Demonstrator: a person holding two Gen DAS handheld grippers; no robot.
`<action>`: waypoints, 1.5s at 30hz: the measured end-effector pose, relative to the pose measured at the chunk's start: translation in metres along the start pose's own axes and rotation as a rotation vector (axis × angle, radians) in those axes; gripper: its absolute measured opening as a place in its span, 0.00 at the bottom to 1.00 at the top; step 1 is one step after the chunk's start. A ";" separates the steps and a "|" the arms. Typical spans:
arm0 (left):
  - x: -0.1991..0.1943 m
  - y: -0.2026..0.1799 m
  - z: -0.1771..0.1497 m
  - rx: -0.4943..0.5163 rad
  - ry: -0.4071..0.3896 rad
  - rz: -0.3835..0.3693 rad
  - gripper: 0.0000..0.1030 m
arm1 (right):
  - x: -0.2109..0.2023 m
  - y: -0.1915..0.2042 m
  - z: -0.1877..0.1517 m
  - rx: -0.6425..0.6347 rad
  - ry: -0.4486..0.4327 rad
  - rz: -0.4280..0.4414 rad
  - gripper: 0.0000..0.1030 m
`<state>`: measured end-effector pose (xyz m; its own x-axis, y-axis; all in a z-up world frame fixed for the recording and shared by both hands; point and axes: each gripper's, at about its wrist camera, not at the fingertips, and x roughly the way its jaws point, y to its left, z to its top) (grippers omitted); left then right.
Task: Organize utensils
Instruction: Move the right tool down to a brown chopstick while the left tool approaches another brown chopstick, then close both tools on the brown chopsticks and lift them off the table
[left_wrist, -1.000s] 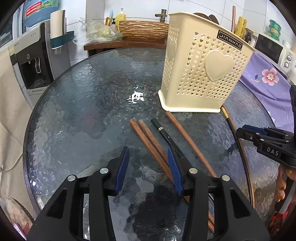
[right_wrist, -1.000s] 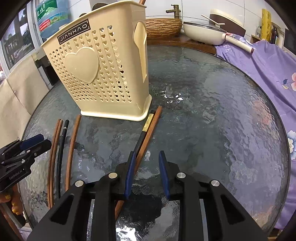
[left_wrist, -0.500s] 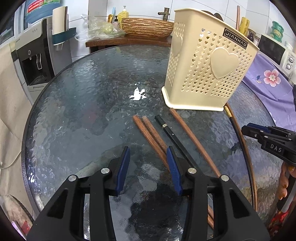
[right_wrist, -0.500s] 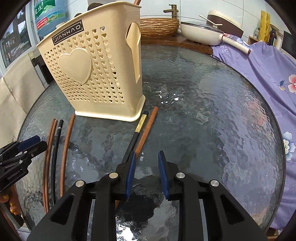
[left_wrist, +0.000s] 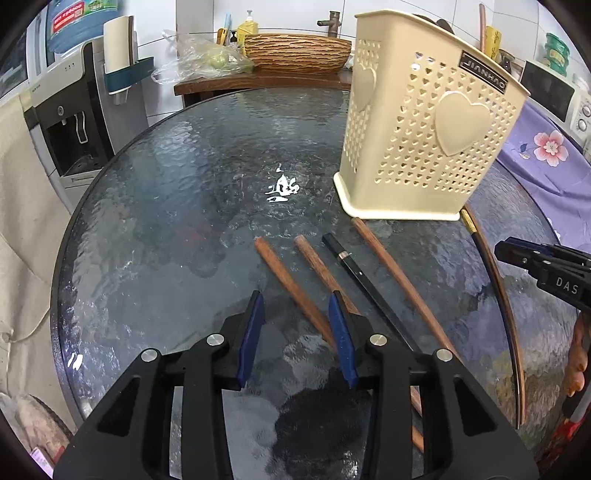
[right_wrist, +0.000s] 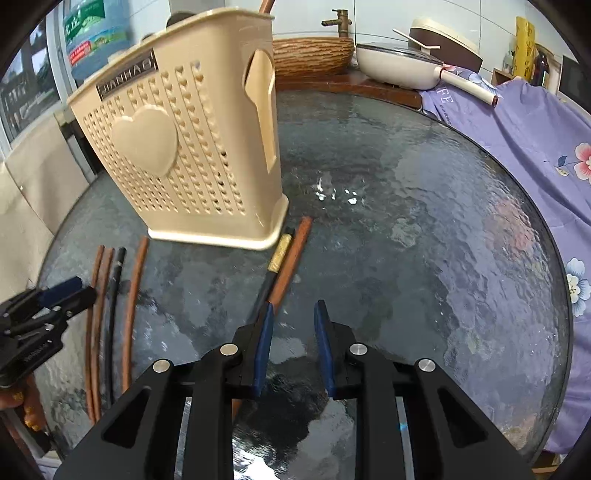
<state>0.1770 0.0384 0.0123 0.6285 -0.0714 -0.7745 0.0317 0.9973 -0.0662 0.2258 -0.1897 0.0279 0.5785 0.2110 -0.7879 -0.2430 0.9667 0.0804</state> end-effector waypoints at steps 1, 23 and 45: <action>0.001 0.001 0.001 0.003 0.001 0.001 0.36 | 0.000 0.000 0.002 0.004 -0.002 0.004 0.22; 0.018 -0.014 0.019 0.049 0.023 -0.028 0.30 | 0.034 -0.010 0.026 0.073 0.046 -0.051 0.11; 0.027 -0.023 0.025 0.060 0.036 -0.029 0.15 | 0.058 -0.023 0.055 0.116 0.048 -0.134 0.08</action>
<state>0.2130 0.0141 0.0089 0.5983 -0.0993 -0.7951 0.0961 0.9940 -0.0518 0.3071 -0.1914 0.0138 0.5610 0.0749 -0.8244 -0.0735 0.9965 0.0405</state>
